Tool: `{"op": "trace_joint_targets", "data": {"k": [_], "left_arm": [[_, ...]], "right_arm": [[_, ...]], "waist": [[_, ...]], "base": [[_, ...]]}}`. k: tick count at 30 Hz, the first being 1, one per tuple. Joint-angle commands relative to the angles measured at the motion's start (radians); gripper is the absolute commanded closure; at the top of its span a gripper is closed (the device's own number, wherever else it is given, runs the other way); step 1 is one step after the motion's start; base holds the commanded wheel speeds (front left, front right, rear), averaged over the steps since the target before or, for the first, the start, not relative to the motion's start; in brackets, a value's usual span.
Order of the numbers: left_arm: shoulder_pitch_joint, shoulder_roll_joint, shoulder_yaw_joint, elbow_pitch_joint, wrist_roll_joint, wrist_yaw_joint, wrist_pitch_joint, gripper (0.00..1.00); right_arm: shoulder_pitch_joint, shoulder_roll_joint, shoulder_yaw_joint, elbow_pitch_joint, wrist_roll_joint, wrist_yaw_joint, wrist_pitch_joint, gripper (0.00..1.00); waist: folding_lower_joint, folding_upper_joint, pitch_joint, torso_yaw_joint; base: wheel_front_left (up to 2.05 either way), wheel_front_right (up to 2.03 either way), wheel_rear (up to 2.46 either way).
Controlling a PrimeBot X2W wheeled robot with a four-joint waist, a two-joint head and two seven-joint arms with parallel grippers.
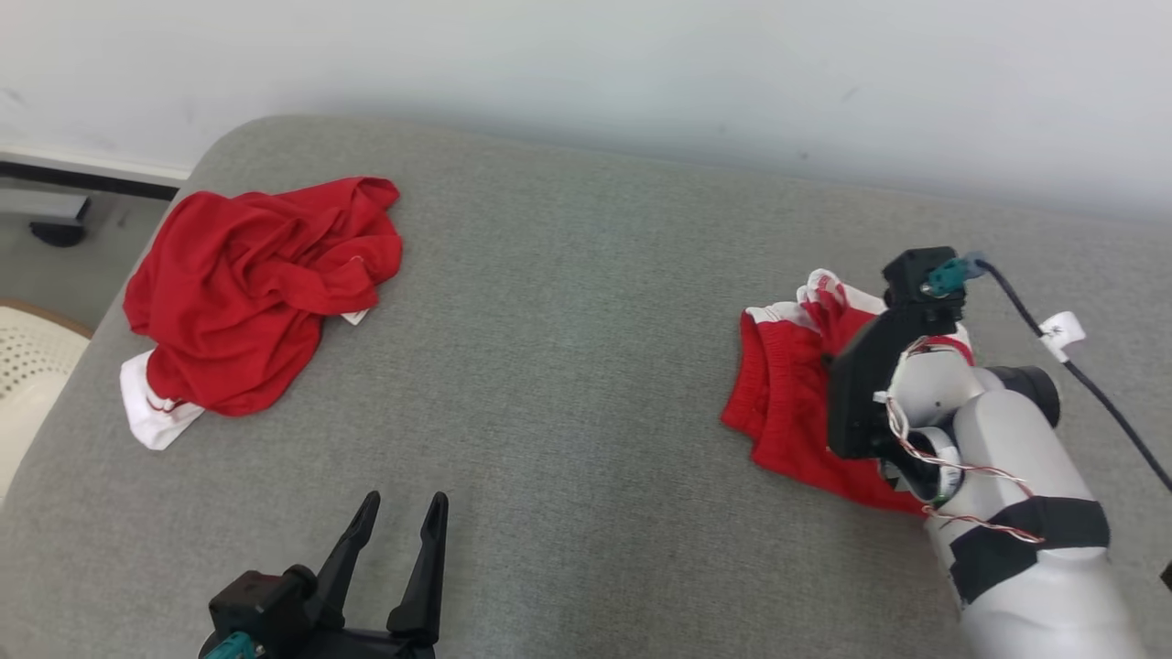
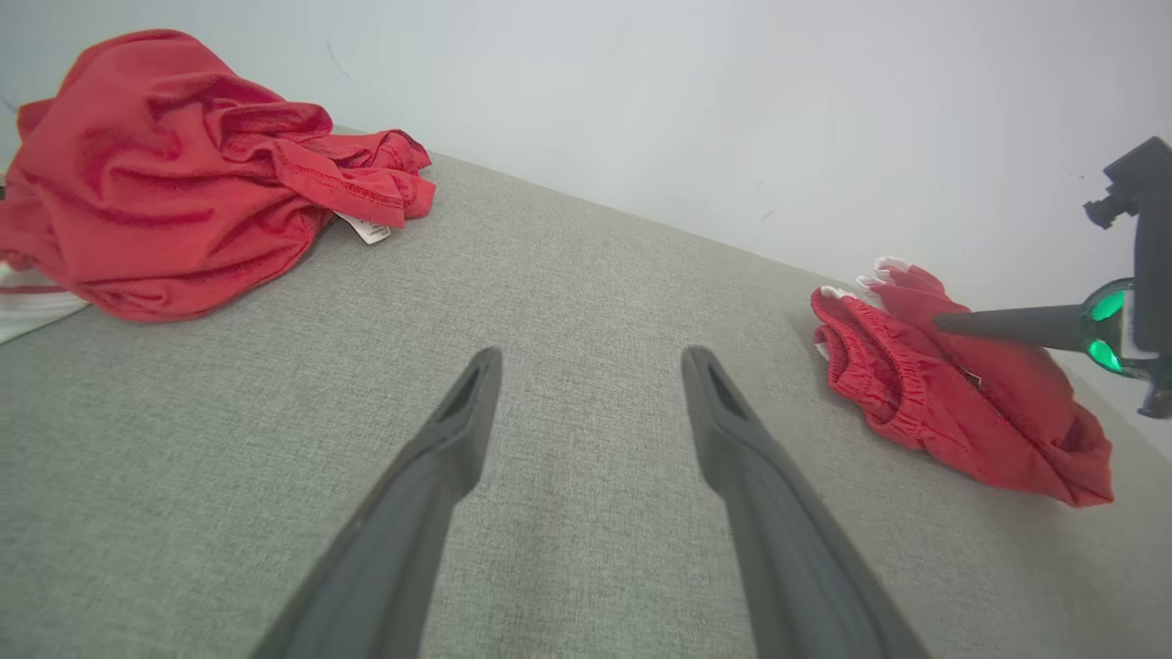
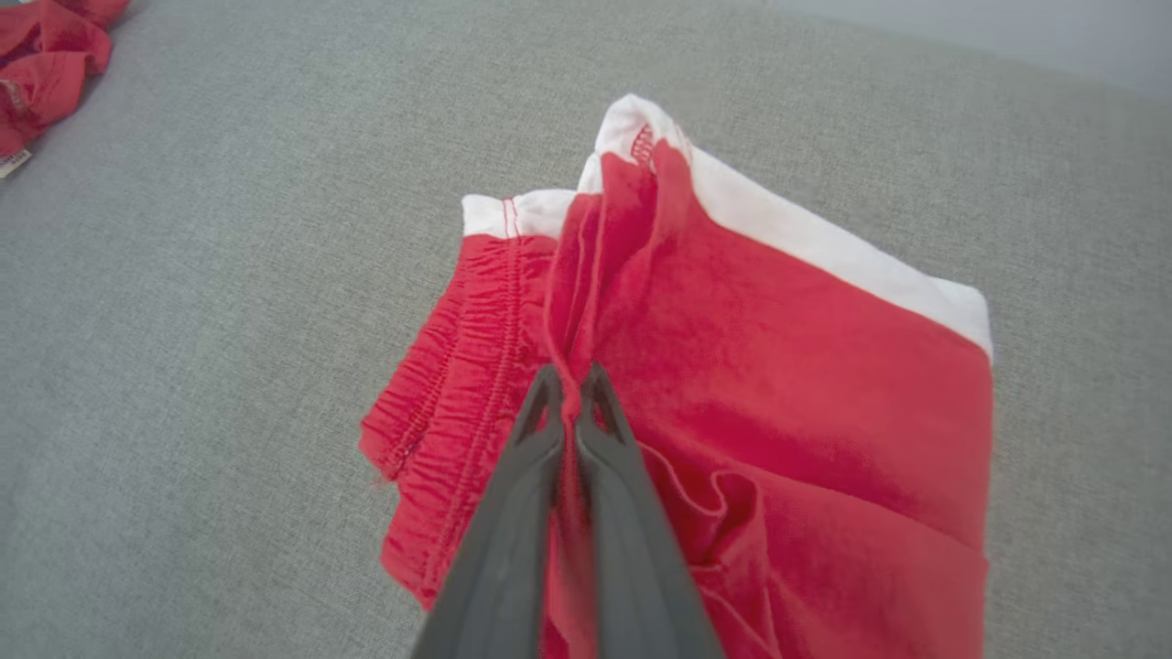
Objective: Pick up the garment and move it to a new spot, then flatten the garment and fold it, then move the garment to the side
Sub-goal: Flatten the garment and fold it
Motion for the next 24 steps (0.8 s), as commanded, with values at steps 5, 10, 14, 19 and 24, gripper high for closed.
{"op": "trace_joint_targets", "data": {"k": [5,10,14,19,24], "left_arm": [[-0.002,-0.007,0.003,0.010,-0.006,-0.006,-0.006,0.00],[-0.004,-0.010,0.003,0.019,-0.006,-0.008,-0.009,0.00],[0.012,-0.006,0.011,0.021,-0.010,0.000,-0.013,0.00],[0.022,-0.008,0.013,0.012,-0.011,0.003,-0.015,0.00],[0.013,-0.013,0.010,0.008,-0.011,-0.003,-0.016,0.00]], "right_arm": [[-0.041,0.029,0.031,0.076,-0.003,0.001,-0.042,1.00],[-0.060,0.044,0.028,0.113,0.045,0.001,-0.086,0.00],[-0.067,0.012,0.039,0.074,0.111,0.001,-0.139,0.00],[-0.015,-0.082,-0.001,0.047,0.050,0.001,-0.194,0.00],[0.036,-0.117,-0.035,0.073,-0.025,0.001,-0.221,1.00]], "waist": [[0.0000,0.0000,0.007,0.032],[0.0000,0.0000,0.002,0.036],[0.0000,0.0000,-0.017,0.018],[0.0000,0.0000,-0.026,-0.011],[0.0000,0.0000,-0.010,-0.022]], "base": [[0.00,0.00,0.00],[0.00,0.00,0.00],[0.00,0.00,0.00],[0.00,0.00,0.00],[0.00,0.00,0.00]]}}
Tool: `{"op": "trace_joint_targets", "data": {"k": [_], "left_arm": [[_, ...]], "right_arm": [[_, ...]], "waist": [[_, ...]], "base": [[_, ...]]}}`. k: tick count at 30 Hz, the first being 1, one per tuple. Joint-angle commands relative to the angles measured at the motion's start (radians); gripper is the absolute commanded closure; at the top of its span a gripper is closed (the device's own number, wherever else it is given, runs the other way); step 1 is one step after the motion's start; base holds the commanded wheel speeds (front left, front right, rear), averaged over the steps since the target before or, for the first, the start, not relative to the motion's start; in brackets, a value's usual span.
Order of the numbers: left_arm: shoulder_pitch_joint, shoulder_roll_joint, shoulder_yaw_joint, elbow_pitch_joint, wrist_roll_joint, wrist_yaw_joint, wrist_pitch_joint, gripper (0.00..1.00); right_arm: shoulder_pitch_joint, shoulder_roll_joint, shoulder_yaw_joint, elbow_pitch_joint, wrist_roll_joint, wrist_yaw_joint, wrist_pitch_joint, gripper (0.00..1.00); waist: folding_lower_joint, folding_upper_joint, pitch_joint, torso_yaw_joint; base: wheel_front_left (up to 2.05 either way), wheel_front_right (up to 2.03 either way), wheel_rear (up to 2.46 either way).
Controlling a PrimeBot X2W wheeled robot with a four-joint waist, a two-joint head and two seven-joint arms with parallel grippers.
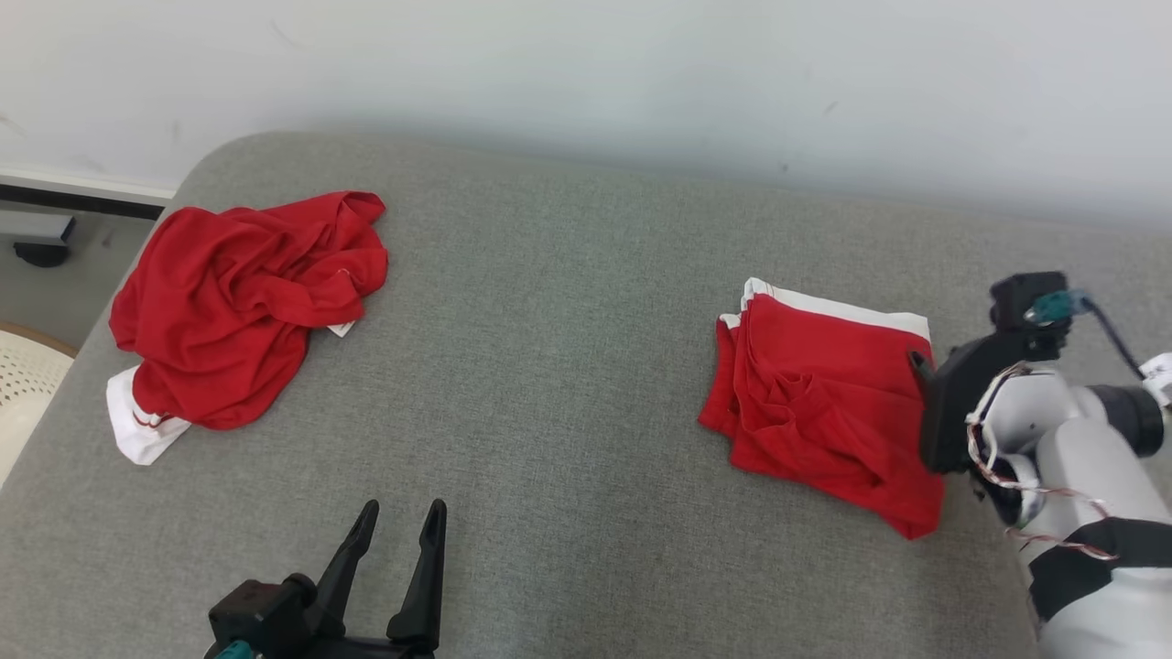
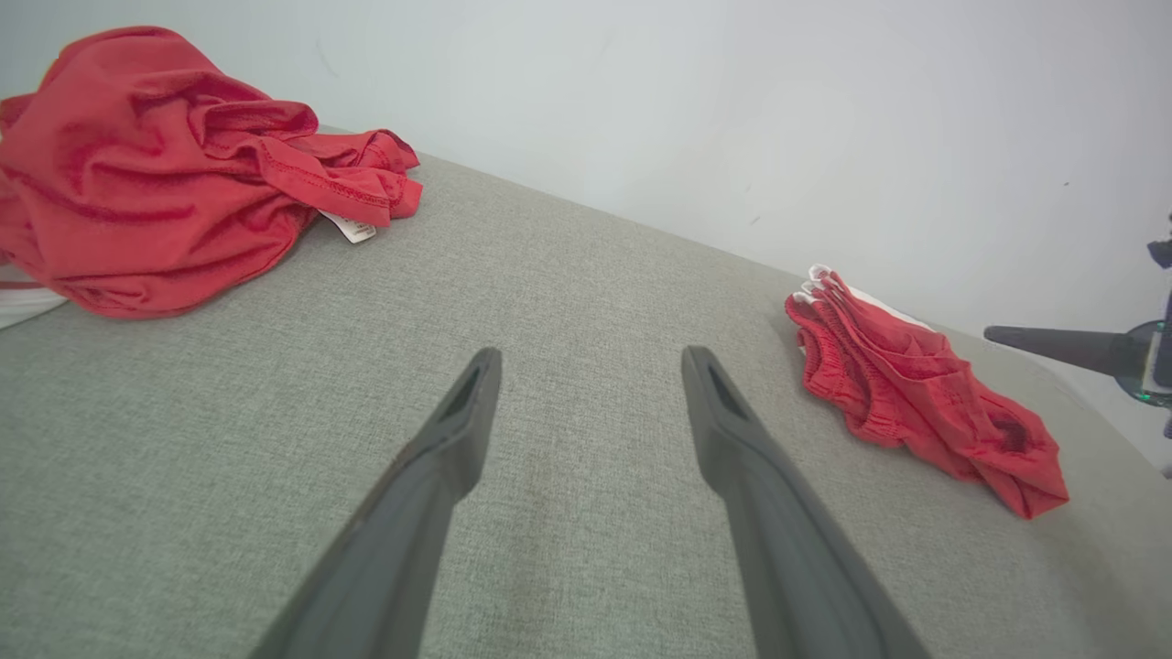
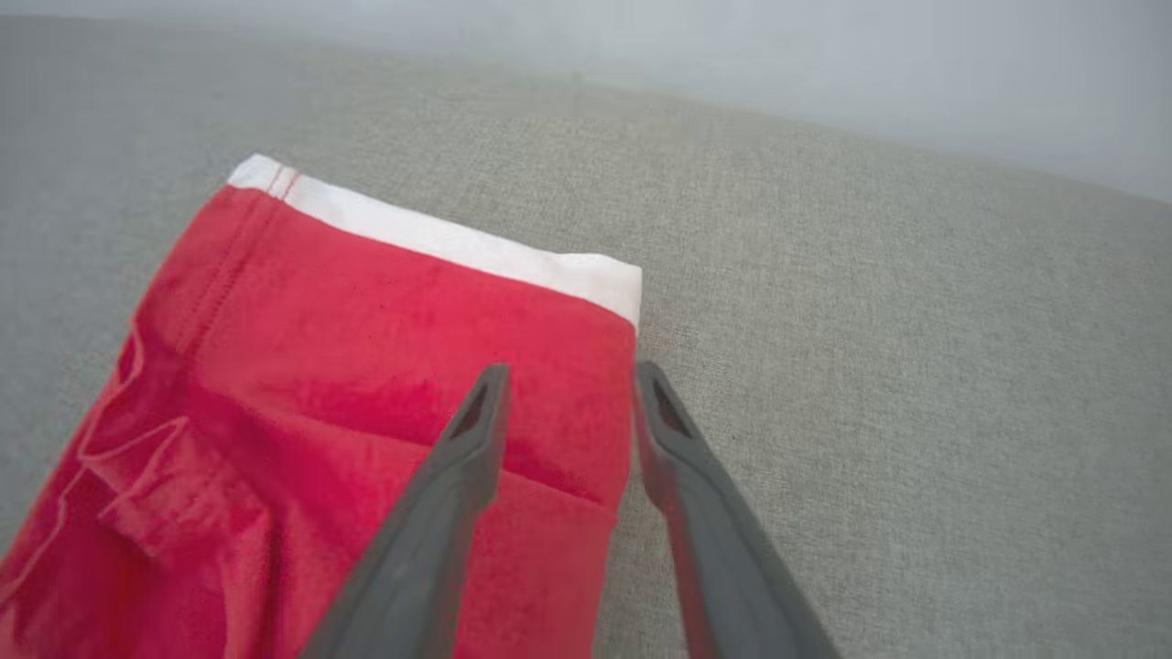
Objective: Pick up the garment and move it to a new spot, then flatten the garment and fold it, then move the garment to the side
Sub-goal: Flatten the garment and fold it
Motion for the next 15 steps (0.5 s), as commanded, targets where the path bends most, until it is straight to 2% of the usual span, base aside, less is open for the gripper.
{"op": "trace_joint_targets", "data": {"k": [1,7,15], "left_arm": [[-0.007,-0.001,0.003,-0.005,-0.008,-0.004,-0.007,0.00],[-0.016,-0.003,0.004,0.004,-0.006,-0.007,-0.007,0.00],[-0.014,-0.002,0.001,0.020,-0.010,-0.015,-0.008,0.00]], "right_arm": [[0.015,0.005,0.015,0.007,-0.021,0.001,-0.008,1.00],[0.032,0.067,0.131,0.027,-0.023,0.001,-0.029,1.00],[0.038,0.137,0.334,0.025,0.052,0.001,-0.021,1.00]], "waist": [[0.0000,0.0000,0.015,-0.004],[0.0000,0.0000,0.035,-0.012],[0.0000,0.0000,0.014,-0.014]], "base": [[0.00,0.00,0.00],[0.00,0.00,0.00],[0.00,0.00,0.00]]}}
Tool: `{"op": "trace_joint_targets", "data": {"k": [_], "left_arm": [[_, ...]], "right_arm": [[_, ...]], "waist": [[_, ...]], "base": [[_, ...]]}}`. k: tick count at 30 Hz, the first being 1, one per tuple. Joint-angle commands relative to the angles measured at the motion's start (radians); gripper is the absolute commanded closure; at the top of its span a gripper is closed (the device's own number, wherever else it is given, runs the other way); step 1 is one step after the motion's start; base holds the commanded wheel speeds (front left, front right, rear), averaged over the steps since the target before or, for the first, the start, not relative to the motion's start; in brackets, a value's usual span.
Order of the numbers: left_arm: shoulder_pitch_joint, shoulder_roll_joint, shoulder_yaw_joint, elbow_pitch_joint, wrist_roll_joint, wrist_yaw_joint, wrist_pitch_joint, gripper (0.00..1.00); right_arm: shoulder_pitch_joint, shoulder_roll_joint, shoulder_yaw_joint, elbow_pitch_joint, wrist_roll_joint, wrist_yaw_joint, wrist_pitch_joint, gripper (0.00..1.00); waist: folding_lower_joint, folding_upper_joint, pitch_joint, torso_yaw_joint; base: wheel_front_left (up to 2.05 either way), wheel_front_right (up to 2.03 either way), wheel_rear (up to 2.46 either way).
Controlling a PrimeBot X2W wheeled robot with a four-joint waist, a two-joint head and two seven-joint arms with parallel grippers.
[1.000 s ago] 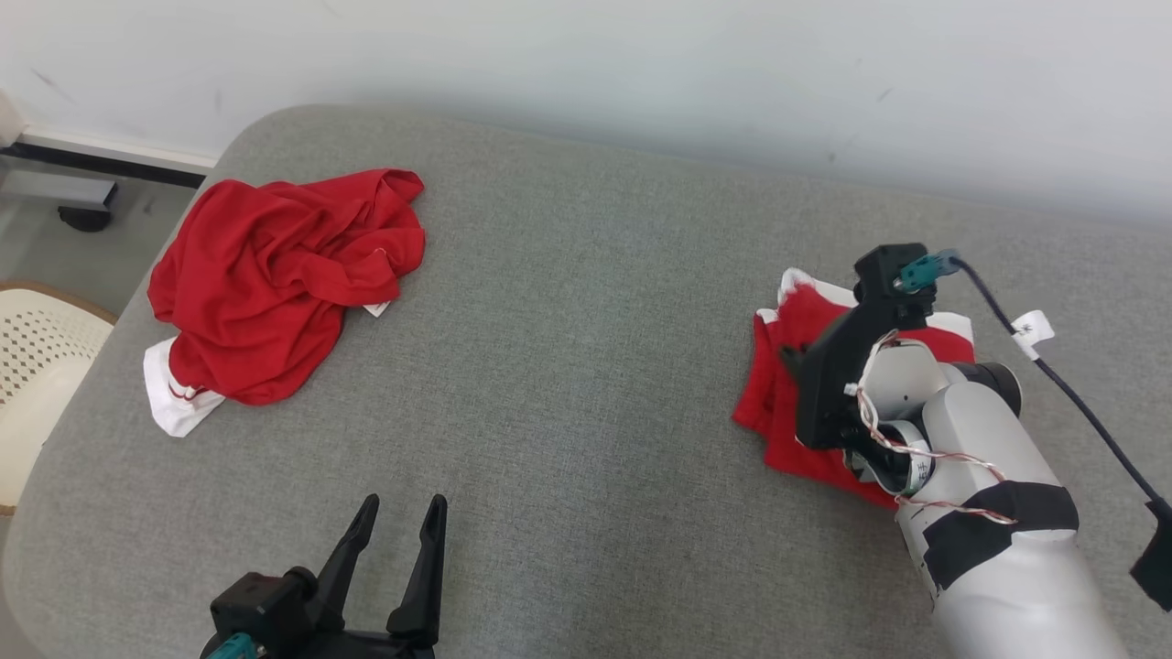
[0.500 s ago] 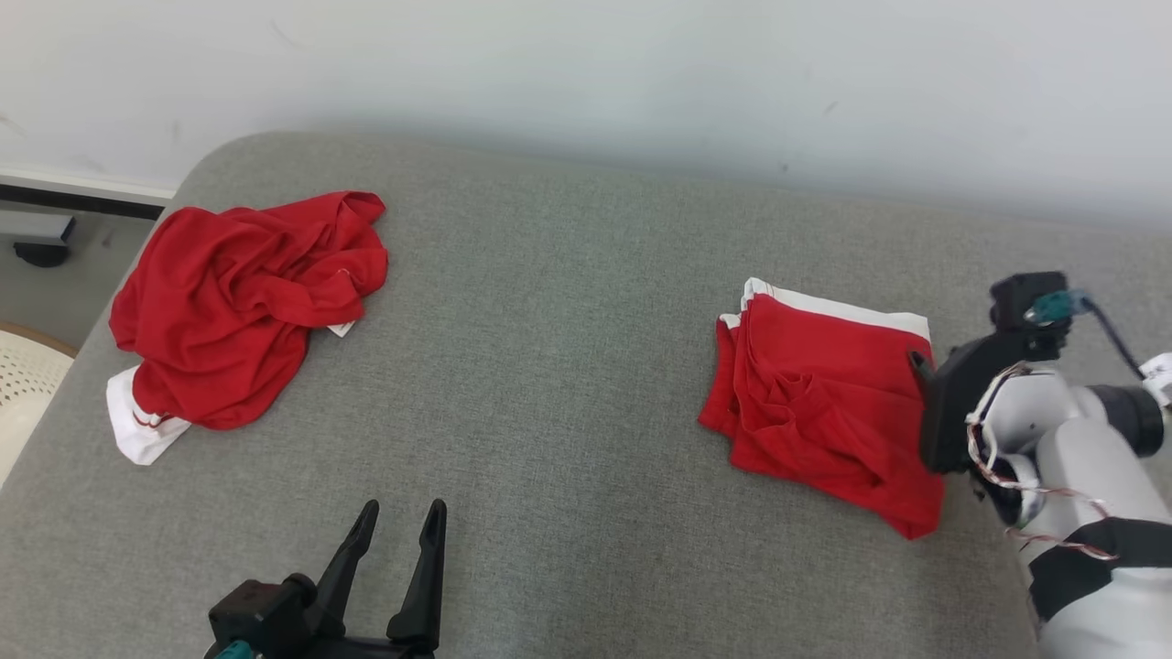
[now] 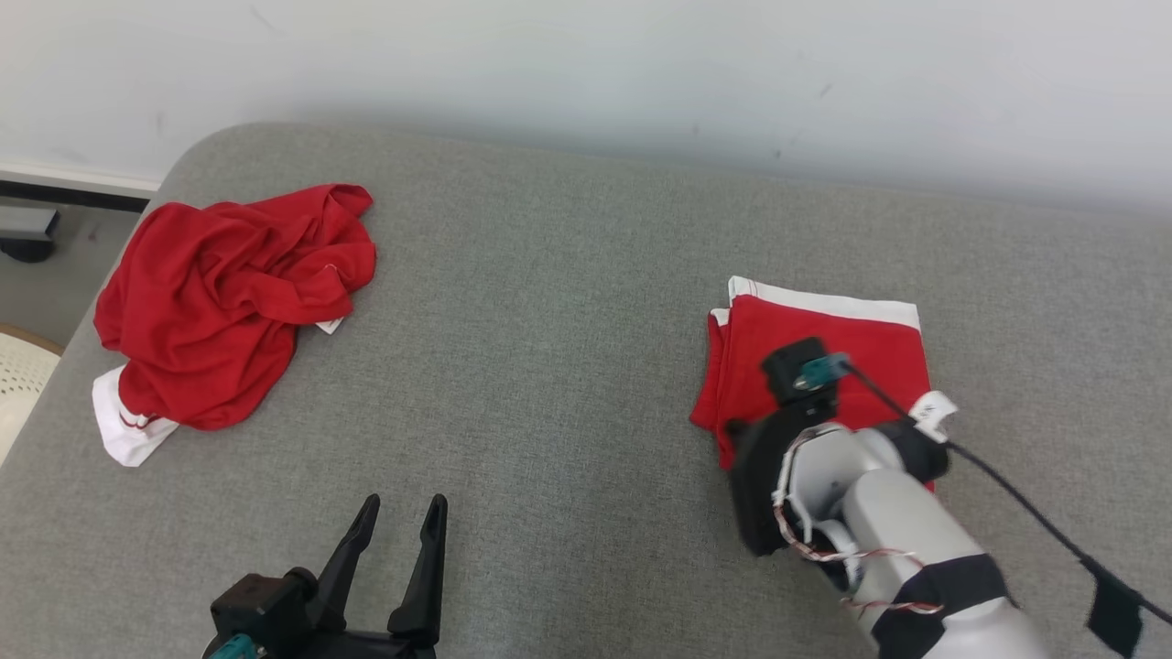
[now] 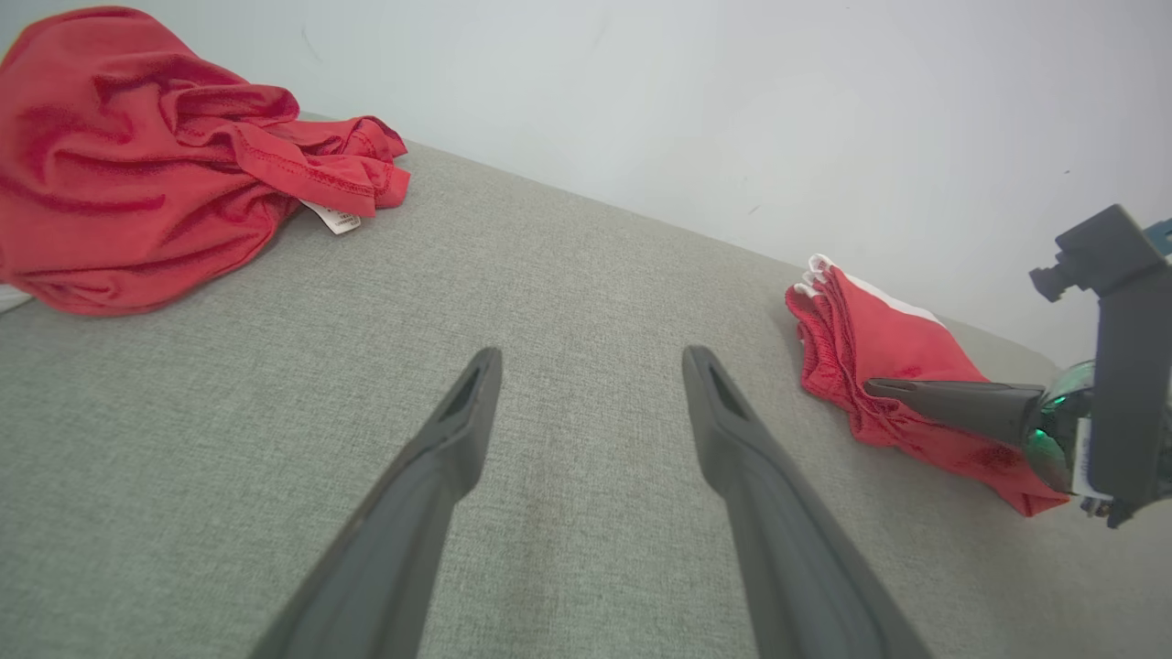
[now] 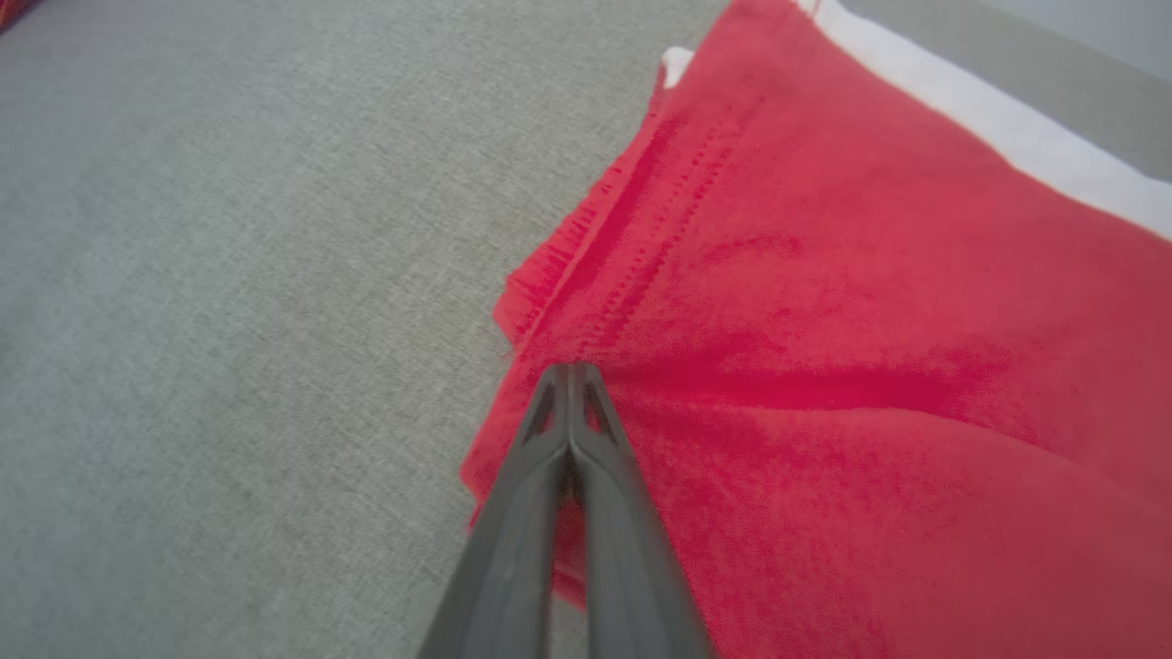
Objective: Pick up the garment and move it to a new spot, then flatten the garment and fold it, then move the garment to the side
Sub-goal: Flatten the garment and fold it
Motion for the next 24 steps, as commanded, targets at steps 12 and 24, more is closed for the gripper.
{"op": "trace_joint_targets", "data": {"k": [12,24], "left_arm": [[0.030,0.012,0.014,0.010,-0.019,0.008,-0.007,0.00],[0.075,-0.018,0.167,-0.011,0.041,-0.008,-0.012,0.00]], "right_arm": [[0.119,-0.009,0.098,-0.233,0.241,0.001,-0.032,0.00],[0.441,0.031,-0.332,-0.491,0.049,0.001,-0.284,0.00]], "waist": [[0.0000,-0.0001,-0.070,-0.028],[0.0000,-0.0001,-0.163,-0.101]], "base": [[0.00,0.00,0.00],[0.00,0.00,0.00]]}}
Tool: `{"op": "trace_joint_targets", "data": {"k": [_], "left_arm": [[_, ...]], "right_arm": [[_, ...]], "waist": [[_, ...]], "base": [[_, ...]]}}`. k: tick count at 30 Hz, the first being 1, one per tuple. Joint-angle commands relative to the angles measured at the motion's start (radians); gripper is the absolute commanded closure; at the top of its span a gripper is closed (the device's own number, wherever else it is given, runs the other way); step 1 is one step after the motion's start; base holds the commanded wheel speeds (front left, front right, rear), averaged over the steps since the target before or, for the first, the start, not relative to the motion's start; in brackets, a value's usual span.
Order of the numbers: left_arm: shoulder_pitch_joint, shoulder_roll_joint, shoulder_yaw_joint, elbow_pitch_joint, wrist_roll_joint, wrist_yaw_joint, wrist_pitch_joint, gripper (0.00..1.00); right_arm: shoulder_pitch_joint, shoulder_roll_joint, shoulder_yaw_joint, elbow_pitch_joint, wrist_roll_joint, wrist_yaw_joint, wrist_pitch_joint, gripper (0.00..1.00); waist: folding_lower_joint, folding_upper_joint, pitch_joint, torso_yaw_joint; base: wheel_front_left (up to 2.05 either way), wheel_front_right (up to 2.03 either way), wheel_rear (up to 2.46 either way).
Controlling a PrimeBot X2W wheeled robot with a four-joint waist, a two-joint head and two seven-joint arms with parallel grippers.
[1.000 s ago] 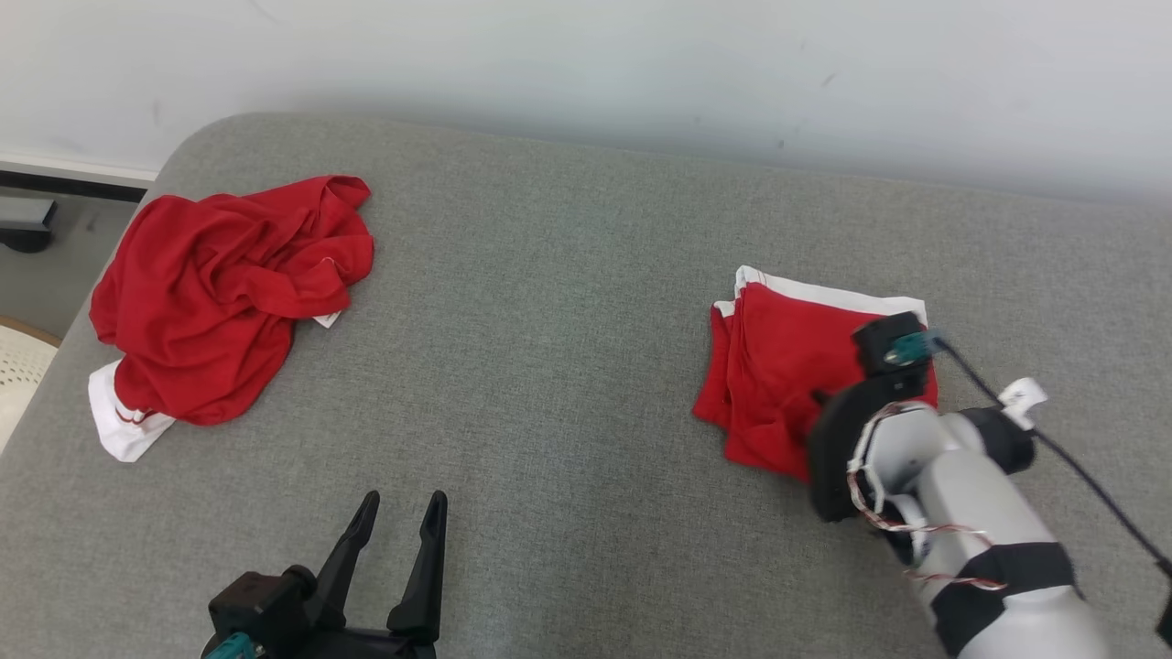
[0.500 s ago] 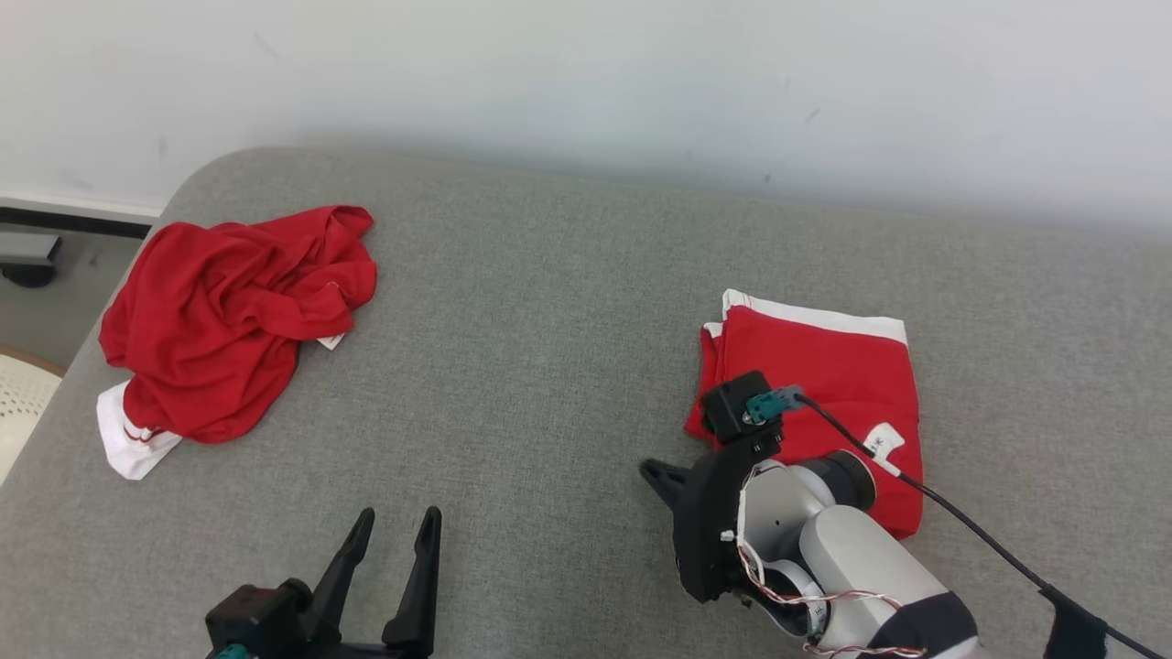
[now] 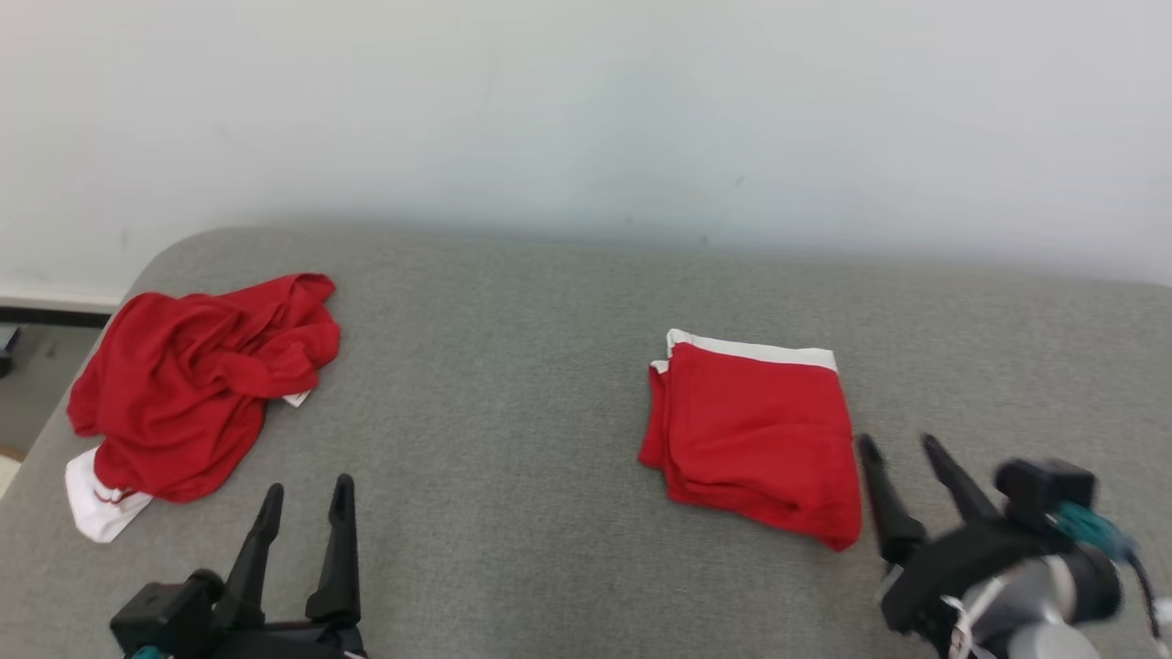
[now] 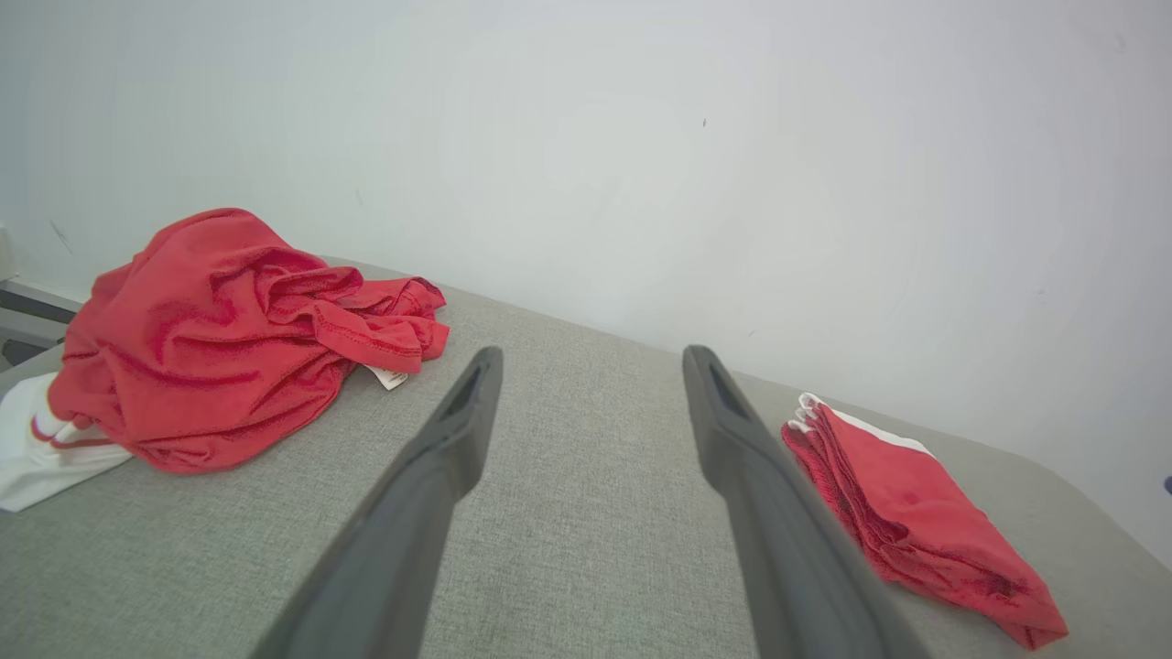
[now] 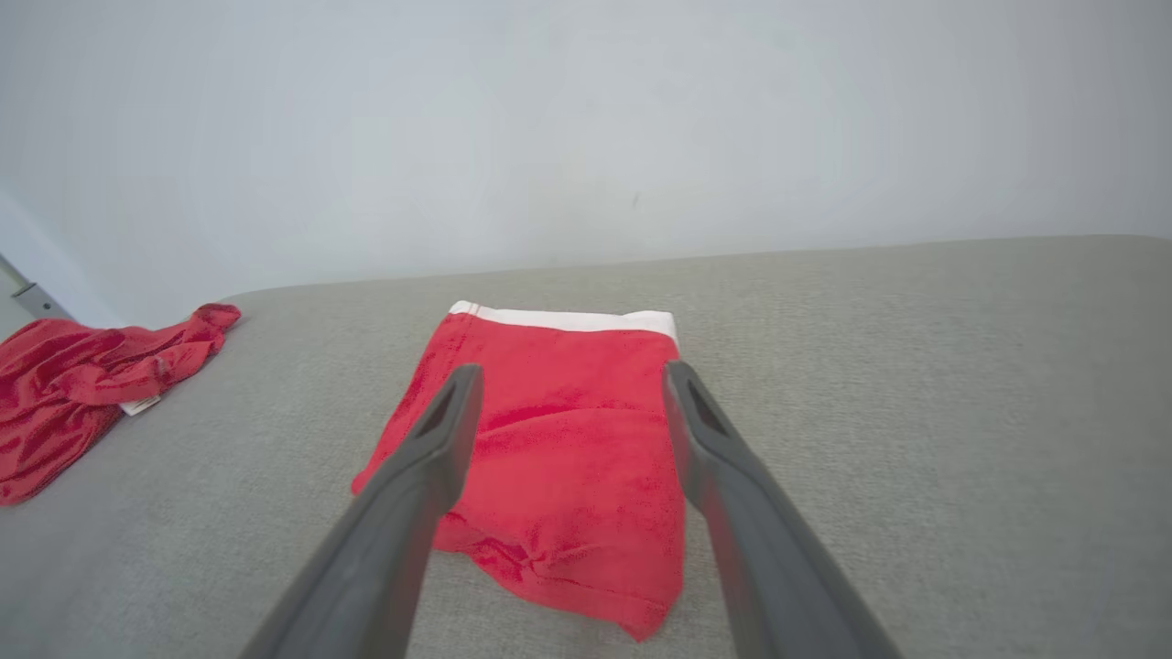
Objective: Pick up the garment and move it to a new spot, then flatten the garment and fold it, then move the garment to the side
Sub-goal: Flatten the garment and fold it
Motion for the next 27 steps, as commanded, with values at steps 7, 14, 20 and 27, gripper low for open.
{"op": "trace_joint_targets", "data": {"k": [7,14,20,27], "left_arm": [[0.088,-0.044,0.131,-0.004,0.110,-0.077,-0.004,0.00],[0.156,-0.074,0.209,0.050,0.225,-0.134,-0.004,0.00],[0.203,-0.109,0.275,0.065,0.281,-0.148,-0.004,0.00],[0.221,-0.141,0.325,0.071,0.313,-0.175,-0.004,0.00]], "right_arm": [[0.137,0.029,-0.085,-0.056,-0.005,0.001,-0.101,0.00],[0.159,0.001,-0.036,-0.007,-0.004,0.001,-0.165,0.00],[0.170,-0.035,0.009,0.030,0.003,0.001,-0.206,0.00],[0.154,-0.044,0.038,0.040,0.025,0.001,-0.215,0.00]], "waist": [[0.0002,0.0001,-0.039,-0.089],[0.0002,0.0001,-0.042,-0.138],[0.0002,0.0001,-0.044,-0.160],[0.0002,0.0001,-0.042,-0.164]], "base": [[0.00,0.00,0.00],[0.00,0.00,0.00],[0.00,0.00,0.00],[0.00,0.00,0.00]]}}
